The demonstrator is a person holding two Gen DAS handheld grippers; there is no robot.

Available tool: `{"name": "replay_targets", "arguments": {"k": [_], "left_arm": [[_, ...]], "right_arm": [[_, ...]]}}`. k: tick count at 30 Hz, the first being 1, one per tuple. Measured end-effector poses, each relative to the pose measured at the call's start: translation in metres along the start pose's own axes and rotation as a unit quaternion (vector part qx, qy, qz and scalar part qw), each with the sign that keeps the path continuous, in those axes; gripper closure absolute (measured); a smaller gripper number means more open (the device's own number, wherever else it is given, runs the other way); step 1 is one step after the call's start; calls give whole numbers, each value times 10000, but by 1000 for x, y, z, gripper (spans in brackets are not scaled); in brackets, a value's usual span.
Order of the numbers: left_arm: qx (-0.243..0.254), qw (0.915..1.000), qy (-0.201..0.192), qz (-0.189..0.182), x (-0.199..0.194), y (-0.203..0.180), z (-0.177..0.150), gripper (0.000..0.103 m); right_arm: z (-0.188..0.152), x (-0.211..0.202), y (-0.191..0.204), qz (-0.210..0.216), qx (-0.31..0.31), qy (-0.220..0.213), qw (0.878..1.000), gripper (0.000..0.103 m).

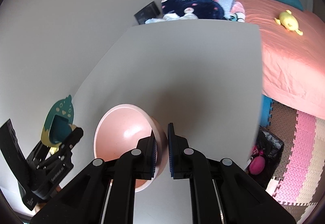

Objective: Collect trash
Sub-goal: 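Carry the blue pouch and pink bowl over the black bin, then open both tools to drop the pouch and bowl into the bin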

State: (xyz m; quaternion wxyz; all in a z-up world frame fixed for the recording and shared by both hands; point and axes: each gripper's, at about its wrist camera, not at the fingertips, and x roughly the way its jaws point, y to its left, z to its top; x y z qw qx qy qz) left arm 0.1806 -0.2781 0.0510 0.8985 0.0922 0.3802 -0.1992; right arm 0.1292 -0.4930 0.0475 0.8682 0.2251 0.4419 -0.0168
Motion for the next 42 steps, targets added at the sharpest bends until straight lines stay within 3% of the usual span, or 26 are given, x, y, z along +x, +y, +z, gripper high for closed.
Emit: {"name": "replay_targets", "arguments": {"k": [5,12,18,24,25,26,27,28,30,32,42], "left_arm": [[211,9995,-4,-214,-15,-48,1,41],[792,9943,-16,-716,-27,-148,5,47],[1448,9822,30,-1196,-32,-244,-5,49],[1886,9712,213,-1440,-25,-306,-17,49],[1985,9695,285,-1408,-24,-314,-20,48],[2148,9669,396,-1315,-20,-322,-24,46],[2278,9667,365,-1111,-17,-327,-25,20],[2341,9678,260,-886,-20,-329,-29,3],[2497,9654,32,-745,-23,-332,-34,6],[2530,9639,99,-821,-21,-329,-35,6],[2005,9760,219,-818,-21,-289,-27,6]], "right_arm": [[-5,-29,-43,22,266,-142,9995,92],[-15,-83,-124,-276,659,-411,9966,92],[-29,-128,-202,-705,1078,-579,9900,92],[-40,-146,-258,-1063,1424,-569,9824,92],[-40,-146,-267,-1143,1504,-541,9805,90],[-40,-145,-274,-1196,1587,-486,9789,69],[-39,-144,-280,-1252,1694,-426,9766,19],[-39,-144,-286,-1314,1805,-377,9740,5],[-39,-147,-294,-1394,1912,-477,9704,3],[-39,-145,-296,-1477,1872,-474,9700,3],[-42,-125,-275,-1407,1656,-283,9757,3]]}}
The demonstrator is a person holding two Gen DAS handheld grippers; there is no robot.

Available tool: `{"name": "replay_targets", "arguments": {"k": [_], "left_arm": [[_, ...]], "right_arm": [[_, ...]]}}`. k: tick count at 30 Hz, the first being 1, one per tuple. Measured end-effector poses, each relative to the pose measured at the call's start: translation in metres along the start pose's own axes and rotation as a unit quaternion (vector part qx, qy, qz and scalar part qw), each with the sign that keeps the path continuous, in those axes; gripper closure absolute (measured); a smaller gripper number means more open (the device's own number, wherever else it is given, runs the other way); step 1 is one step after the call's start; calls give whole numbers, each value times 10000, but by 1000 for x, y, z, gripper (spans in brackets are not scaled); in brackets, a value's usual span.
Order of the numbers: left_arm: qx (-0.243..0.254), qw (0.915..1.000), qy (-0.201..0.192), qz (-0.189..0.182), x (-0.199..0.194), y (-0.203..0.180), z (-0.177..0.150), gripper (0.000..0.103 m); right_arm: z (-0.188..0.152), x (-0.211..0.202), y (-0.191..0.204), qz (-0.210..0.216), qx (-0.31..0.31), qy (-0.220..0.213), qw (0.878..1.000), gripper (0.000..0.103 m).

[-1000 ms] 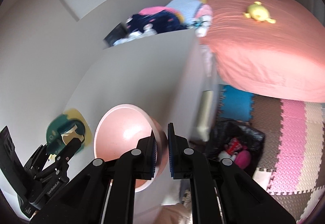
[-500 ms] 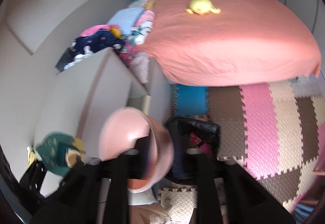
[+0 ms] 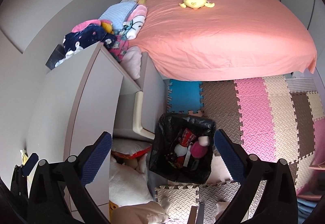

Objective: Collect trash
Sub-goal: 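Open both tools to drop the pouch and bowl into the bin, then move both tools back over the table toward the yellow package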

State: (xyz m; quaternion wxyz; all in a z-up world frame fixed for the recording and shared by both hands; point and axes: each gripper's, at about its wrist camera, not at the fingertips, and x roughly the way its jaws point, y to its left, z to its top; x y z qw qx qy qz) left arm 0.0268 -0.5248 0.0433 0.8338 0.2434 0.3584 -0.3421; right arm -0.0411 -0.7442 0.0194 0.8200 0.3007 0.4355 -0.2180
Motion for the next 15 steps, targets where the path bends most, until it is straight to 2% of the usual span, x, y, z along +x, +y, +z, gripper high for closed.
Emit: {"name": "replay_targets", "arguments": {"k": [7,15], "left_arm": [[-314,9994,-32,105,-12,38,-18,6],[-802,9960,-103,392,-34,106,-46,6]], "right_arm": [[-6,-2,44,130,-335,-16,9994,3],[-23,-5,130,496,-983,-19,9939,3]]}}
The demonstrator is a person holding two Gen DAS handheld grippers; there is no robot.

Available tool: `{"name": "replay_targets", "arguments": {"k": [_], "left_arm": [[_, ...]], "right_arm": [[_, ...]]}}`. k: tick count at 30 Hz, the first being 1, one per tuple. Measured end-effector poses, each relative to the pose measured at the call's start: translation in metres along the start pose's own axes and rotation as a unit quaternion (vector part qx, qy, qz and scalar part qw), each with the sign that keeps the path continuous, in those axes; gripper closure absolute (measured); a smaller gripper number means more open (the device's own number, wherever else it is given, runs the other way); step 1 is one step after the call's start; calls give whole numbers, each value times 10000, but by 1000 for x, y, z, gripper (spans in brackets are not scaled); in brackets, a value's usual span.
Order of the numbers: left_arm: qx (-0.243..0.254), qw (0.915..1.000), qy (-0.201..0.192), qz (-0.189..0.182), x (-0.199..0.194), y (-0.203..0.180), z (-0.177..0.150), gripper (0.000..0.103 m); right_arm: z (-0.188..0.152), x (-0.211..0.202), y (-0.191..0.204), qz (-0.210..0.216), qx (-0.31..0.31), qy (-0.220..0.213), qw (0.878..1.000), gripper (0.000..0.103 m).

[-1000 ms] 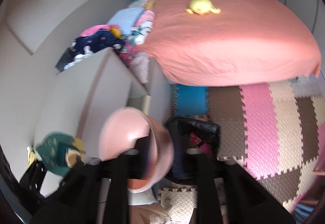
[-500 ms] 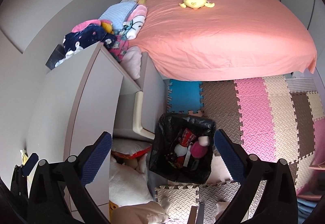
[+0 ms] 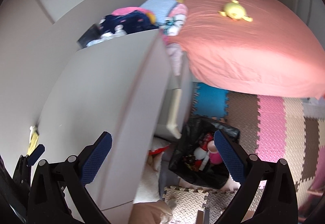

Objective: Collect trash
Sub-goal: 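Move both tools back over the table toward the yellow package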

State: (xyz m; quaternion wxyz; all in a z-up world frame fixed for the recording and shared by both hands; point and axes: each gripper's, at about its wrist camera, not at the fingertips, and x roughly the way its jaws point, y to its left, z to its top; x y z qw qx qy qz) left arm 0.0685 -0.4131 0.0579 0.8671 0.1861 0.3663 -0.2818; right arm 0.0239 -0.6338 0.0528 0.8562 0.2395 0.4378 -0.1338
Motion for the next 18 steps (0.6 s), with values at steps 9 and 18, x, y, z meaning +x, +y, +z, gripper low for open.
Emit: {"name": "replay_targets", "arguments": {"k": [9,18], "left_arm": [[-614,9976,-39,331,-19,91,-23,6],[-1088,9918,-29,664,-35,171,-52,6]], "right_arm": [[-12,14,98,338,-576,111,9977,3],[-27,34,183,512,-1084,272,9924,3]]}}
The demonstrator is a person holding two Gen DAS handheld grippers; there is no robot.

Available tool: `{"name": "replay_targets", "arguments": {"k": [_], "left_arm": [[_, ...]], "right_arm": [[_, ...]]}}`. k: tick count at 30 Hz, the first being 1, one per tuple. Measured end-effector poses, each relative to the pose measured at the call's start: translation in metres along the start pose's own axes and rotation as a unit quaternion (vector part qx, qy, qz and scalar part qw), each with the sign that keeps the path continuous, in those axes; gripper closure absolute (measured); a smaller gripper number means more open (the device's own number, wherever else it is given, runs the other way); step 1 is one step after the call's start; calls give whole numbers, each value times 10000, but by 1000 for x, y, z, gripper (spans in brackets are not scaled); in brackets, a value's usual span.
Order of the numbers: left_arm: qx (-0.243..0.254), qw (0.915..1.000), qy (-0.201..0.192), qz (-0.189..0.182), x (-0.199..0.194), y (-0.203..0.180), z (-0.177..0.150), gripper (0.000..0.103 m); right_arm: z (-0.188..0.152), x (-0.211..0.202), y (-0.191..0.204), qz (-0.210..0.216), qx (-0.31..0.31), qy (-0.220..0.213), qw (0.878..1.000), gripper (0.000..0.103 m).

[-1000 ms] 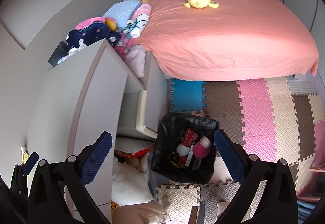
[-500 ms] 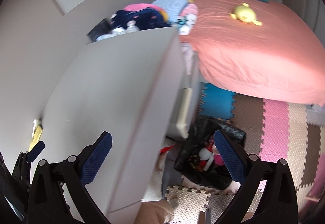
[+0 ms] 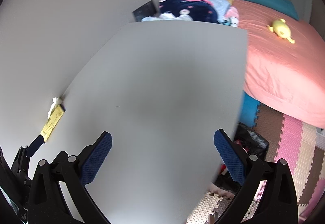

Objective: Collect trash
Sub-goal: 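Move both tools back over the table toward the yellow package, then grasp the yellow package with the left tool while the right tool grasps the white paper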

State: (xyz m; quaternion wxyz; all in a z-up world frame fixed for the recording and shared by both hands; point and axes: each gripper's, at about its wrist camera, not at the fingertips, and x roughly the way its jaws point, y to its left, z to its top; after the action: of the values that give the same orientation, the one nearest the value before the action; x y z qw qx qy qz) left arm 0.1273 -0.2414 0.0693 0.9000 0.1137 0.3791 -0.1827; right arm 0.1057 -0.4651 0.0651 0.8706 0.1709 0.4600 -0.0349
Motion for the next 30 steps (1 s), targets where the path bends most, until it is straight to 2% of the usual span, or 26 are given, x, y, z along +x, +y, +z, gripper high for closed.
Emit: {"name": "replay_targets", "arguments": {"k": [13,22,23,25,27,30], "left_arm": [[-677,9967,184,402,18,139,-17,6],[-339,9973,586,268,59,169,-19,6],[-334,9973,585,281,62,172,-19,8],[-352,9973,626,175,67,177,-19,19],[-399,9965,720,128,74,181,-20,36],[-379,9965,743,115,80,186,-23,56]], "right_arm": [[3,46,107,169,-605,259,9977,3],[10,86,196,498,-1010,578,9920,3],[10,90,205,555,-1040,615,9911,3],[13,99,224,713,-1080,709,9891,3],[17,109,240,901,-1042,821,9871,4],[21,124,258,1161,-923,941,9844,10]]}}
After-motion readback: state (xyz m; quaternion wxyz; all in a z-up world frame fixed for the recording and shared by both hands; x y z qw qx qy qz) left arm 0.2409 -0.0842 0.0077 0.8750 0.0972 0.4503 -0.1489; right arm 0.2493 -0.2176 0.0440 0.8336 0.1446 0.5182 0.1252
